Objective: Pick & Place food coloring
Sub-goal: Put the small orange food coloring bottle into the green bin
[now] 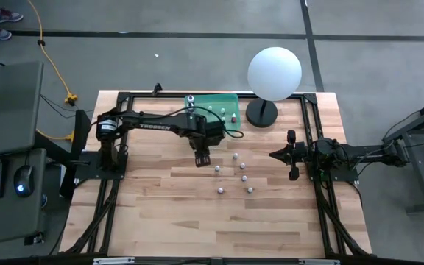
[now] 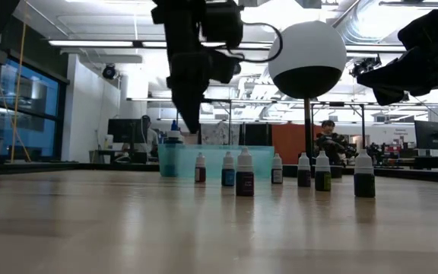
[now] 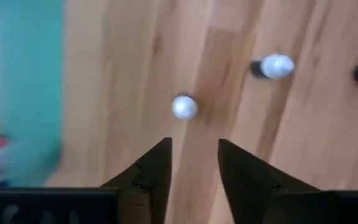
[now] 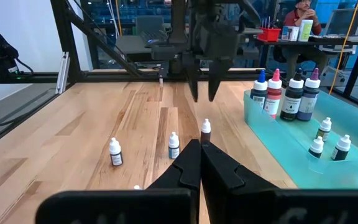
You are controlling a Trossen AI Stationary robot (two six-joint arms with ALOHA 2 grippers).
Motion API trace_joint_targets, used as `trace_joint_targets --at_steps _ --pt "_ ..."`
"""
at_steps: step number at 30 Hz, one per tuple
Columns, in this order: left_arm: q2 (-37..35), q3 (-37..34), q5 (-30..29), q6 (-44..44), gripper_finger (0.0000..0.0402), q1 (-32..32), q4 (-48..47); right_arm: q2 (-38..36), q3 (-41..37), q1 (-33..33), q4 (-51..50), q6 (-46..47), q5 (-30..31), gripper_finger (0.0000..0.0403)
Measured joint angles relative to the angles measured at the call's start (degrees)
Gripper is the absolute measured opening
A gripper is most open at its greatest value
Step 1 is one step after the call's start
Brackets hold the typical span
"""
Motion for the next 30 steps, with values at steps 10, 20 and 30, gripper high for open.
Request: trace_joint_targets --at_steps 10,20,30 --pt "0.0 -3.2 2.5 1.4 0.0227 0.1 6.4 0.0 0.0 0.0 0.0 0.0 0.0 0.0000" --pt "0.0 -7.4 1.2 4.1 0.0234 0.2 13.1 0.0 0.0 0.0 0.0 0.0 0.0 0.0000" --pt "0.0 -11.8 0.3 3.6 0.0234 0.2 17.1 0.0 0.0 0.0 0.0 0.0 0.0 0.0000"
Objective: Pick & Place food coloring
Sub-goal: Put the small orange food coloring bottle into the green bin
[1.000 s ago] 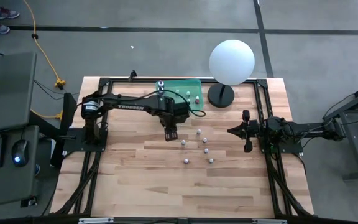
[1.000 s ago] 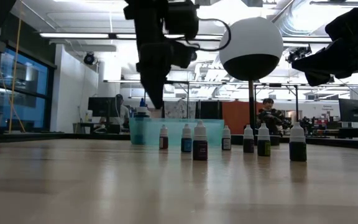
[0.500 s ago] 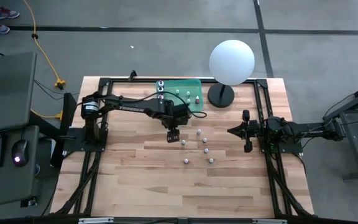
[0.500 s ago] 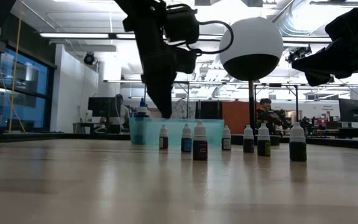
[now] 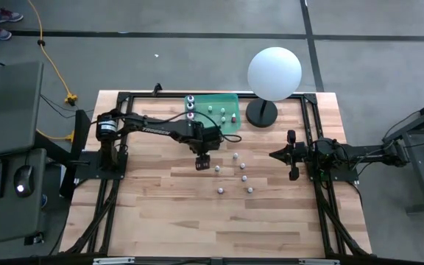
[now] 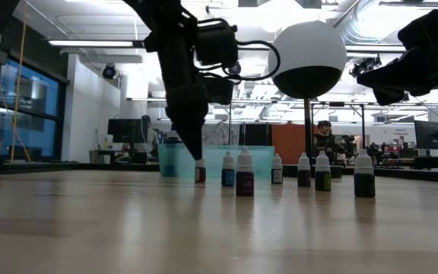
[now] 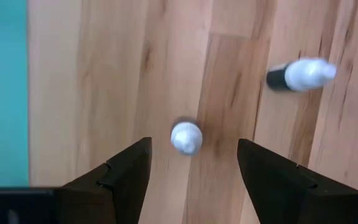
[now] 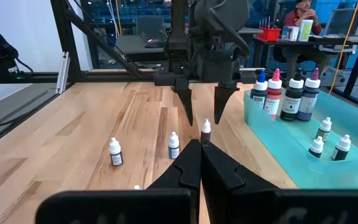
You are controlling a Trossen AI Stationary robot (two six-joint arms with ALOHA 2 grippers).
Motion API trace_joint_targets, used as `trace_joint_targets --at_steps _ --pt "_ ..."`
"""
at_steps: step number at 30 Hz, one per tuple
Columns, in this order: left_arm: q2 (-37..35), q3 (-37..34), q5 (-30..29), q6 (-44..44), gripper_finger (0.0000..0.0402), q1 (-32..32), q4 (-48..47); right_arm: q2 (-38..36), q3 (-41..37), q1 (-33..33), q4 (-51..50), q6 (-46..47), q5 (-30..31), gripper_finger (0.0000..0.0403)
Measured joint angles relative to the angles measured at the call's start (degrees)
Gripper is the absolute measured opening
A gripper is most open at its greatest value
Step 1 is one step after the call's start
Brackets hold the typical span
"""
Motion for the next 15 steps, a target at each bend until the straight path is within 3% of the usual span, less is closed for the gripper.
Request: trace_joint_targets --at_steps 8,15 --pt "0.0 0.0 -0.7 -0.5 0.0230 0.0 1.7 0.0 0.0 0.0 0.0 0.0 0.0 0.0000" --pt "0.2 0.0 -0.6 -0.5 0.0190 0.0 1.8 0.0 0.0 0.0 0.0 0.0 0.0 0.0000"
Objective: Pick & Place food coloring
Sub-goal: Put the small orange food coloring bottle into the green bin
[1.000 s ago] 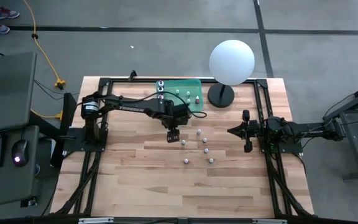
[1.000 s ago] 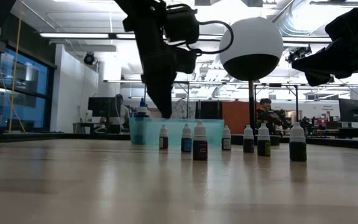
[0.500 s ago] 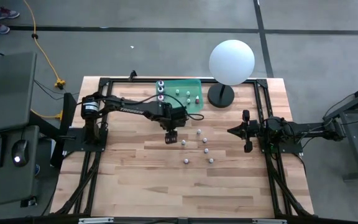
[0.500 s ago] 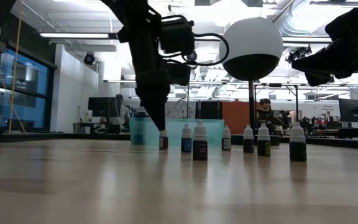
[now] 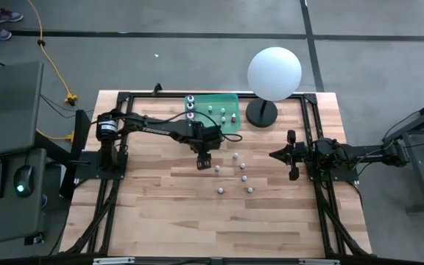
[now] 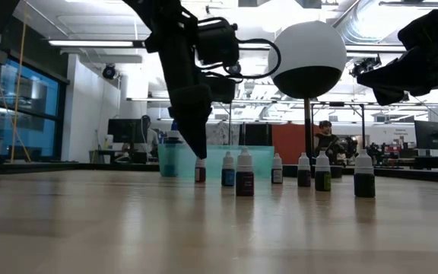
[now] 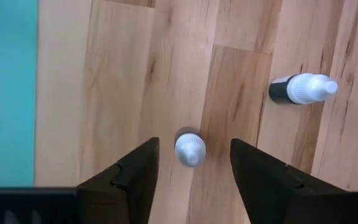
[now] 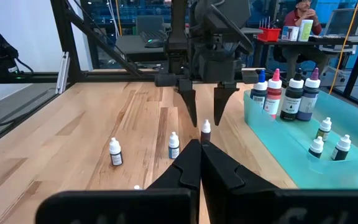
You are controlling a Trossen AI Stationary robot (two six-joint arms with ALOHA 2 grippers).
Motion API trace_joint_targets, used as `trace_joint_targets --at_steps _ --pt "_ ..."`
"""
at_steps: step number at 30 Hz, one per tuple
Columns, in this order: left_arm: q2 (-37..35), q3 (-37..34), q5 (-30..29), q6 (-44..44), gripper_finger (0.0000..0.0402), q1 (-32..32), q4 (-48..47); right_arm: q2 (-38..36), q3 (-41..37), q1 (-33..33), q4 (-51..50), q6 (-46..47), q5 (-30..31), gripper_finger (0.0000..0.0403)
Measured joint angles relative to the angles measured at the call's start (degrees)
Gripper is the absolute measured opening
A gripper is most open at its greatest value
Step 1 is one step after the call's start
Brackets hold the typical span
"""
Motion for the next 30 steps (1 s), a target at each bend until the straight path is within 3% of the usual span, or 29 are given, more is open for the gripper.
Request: trace_joint_targets --at_steps 30 --pt "2.5 0.1 0.5 -1.6 0.0176 0.0 0.3 0.0 0.0 0.0 0.0 0.0 0.0 0.0000"
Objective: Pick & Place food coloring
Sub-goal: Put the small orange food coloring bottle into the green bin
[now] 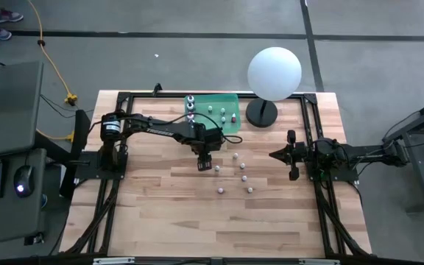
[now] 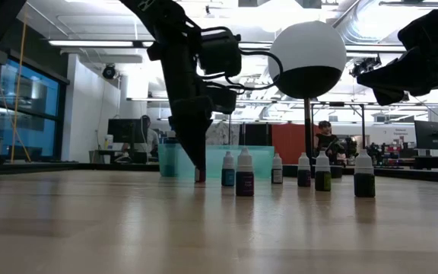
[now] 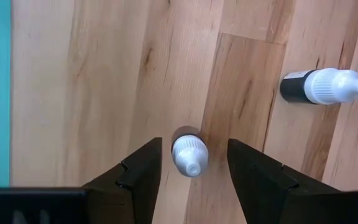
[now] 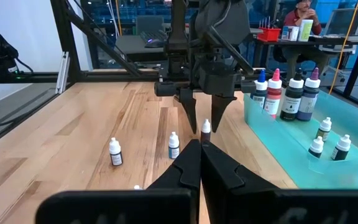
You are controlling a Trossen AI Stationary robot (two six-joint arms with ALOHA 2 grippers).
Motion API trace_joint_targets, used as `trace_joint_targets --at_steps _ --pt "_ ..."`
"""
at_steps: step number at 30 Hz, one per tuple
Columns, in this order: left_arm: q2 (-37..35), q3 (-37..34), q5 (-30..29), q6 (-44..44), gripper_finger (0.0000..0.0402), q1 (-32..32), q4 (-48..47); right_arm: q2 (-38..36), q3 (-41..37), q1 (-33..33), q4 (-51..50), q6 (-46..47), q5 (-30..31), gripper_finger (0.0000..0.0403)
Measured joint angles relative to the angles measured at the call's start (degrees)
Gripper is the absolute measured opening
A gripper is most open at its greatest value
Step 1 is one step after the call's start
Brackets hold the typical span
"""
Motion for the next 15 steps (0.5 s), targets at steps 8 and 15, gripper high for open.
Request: trace_joint_targets --at_steps 8,15 --pt "0.0 0.0 0.0 -0.2 0.0176 0.0 0.0 0.0 0.0 0.0 0.0 0.0 0.0 0.0000" --pt "0.0 0.0 0.7 -0.4 0.0151 0.0 0.0 0.0 0.0 0.0 0.0 0.0 0.0 0.0000"
